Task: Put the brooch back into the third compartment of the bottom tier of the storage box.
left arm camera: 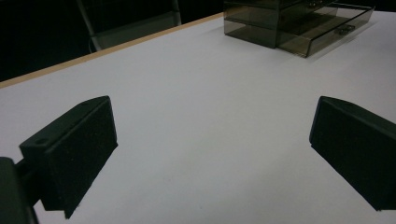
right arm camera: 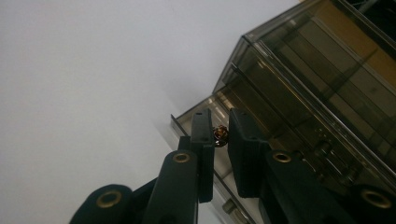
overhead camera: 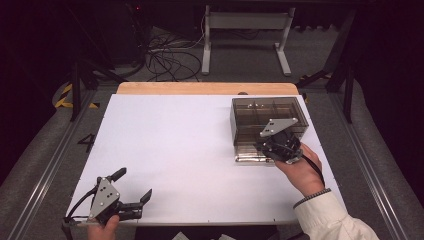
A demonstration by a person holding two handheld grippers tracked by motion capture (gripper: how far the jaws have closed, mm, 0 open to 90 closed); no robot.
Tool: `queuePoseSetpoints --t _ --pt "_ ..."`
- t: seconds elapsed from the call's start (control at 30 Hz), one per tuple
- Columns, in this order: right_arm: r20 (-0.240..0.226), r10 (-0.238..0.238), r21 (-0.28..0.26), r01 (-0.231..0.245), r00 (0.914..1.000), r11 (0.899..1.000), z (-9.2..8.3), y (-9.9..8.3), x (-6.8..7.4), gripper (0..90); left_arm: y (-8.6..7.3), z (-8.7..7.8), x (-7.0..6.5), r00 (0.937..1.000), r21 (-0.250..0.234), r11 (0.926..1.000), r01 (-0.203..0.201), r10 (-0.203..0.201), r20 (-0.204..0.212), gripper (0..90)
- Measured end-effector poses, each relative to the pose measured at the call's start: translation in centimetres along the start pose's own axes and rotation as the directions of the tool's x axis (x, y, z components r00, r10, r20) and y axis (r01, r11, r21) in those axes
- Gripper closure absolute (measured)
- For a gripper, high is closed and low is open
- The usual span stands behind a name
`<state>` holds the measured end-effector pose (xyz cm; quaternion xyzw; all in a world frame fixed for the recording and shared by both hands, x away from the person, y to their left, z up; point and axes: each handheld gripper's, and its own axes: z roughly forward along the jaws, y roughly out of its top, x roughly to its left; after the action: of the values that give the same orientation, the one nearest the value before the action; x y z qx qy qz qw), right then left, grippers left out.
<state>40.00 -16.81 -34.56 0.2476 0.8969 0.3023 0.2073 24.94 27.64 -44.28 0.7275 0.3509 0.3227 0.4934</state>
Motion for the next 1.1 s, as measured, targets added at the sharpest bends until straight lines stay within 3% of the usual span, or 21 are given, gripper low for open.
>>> queuePoseSetpoints --t 0.5,1.1 --pt "0.081 0.086 0.001 -0.087 0.9930 0.996 -0.5 -2.4 -2.6 80.8 0.0 0.0 0.0 1.0000 -0.002 1.0000 0.003 -0.003 -0.003 1.6" --pt "0.134 0.207 0.024 -0.212 0.9692 0.977 -0.3 -5.8 -5.7 80.6 0.0 0.1 0.0 1.0000 -0.002 1.0000 0.004 -0.004 -0.002 1.6"
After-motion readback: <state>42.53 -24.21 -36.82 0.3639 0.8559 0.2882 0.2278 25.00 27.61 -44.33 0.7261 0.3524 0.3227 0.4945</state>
